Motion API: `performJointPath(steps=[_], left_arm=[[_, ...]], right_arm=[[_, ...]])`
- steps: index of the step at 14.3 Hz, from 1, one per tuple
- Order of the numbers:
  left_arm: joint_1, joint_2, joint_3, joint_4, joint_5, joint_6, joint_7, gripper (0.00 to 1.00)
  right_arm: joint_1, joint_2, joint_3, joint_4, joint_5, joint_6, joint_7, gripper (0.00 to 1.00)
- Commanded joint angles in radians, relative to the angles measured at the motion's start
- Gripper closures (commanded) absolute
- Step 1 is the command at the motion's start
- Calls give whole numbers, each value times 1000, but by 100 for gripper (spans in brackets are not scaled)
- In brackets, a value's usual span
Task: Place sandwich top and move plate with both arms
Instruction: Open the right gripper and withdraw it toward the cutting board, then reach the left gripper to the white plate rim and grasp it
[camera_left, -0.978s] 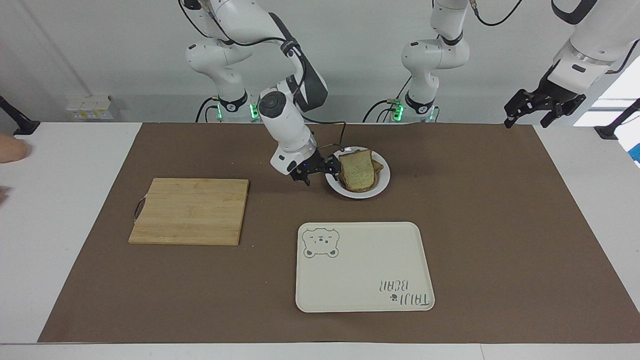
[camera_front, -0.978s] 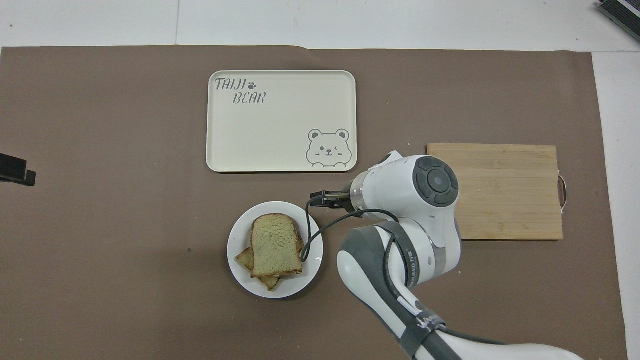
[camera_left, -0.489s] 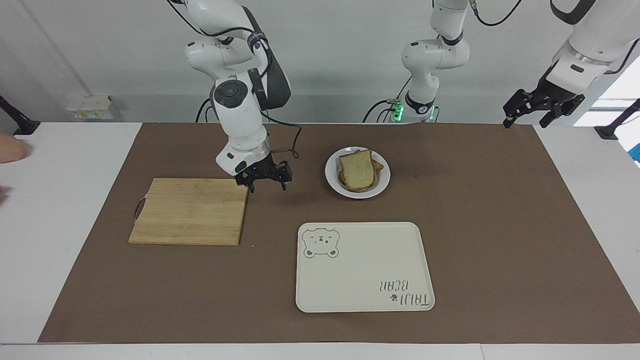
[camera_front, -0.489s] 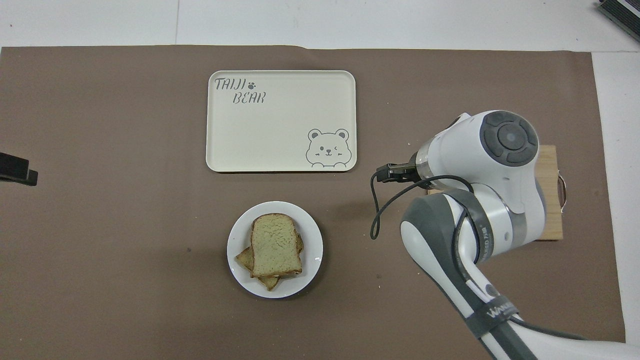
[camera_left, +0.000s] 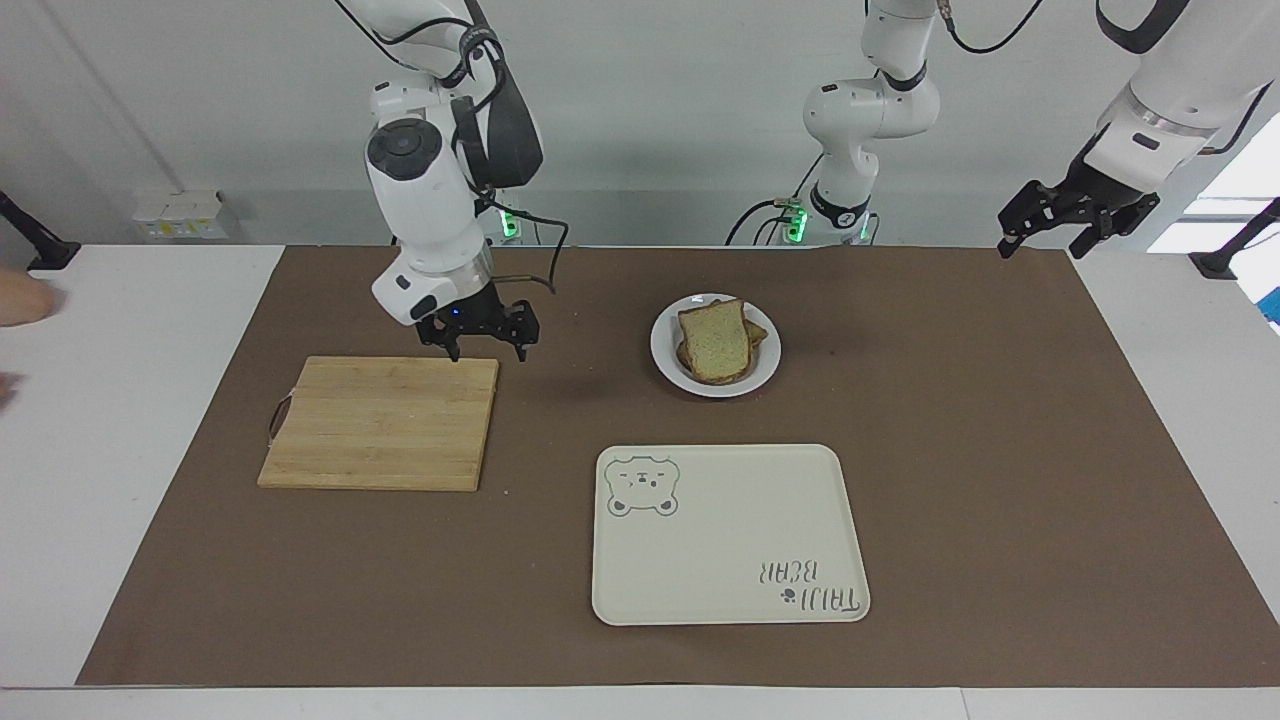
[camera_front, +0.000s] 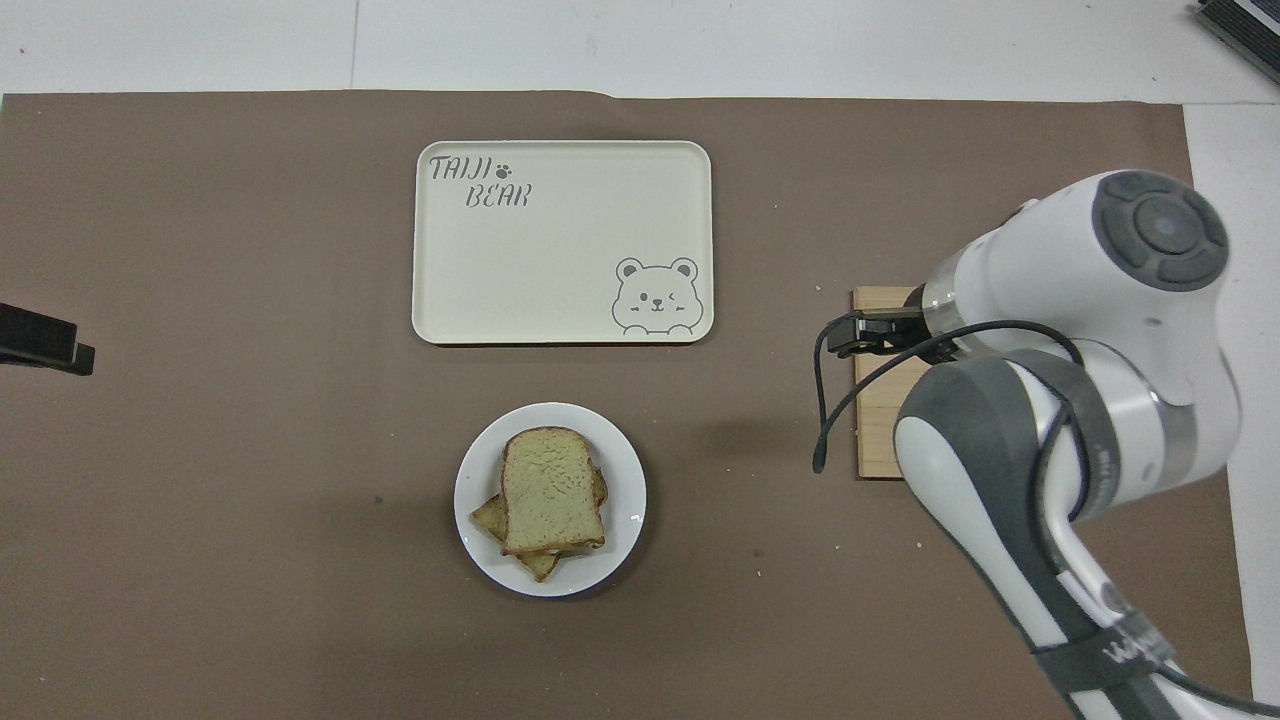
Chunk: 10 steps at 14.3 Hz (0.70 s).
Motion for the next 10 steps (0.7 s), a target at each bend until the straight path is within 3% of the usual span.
performJointPath(steps=[1, 5, 10], left_arm=[[-14, -48, -8, -142, -28, 107, -2, 0], [-69, -115, -6, -375, -122, 332, 39, 0], [-100, -114, -5, -507, -303, 440, 264, 0]], right_arm=[[-81, -62, 11, -4, -20, -42, -15, 0], [-135, -102, 8, 24, -20, -88, -54, 0], [-195, -104, -3, 160, -40, -214, -151, 0]])
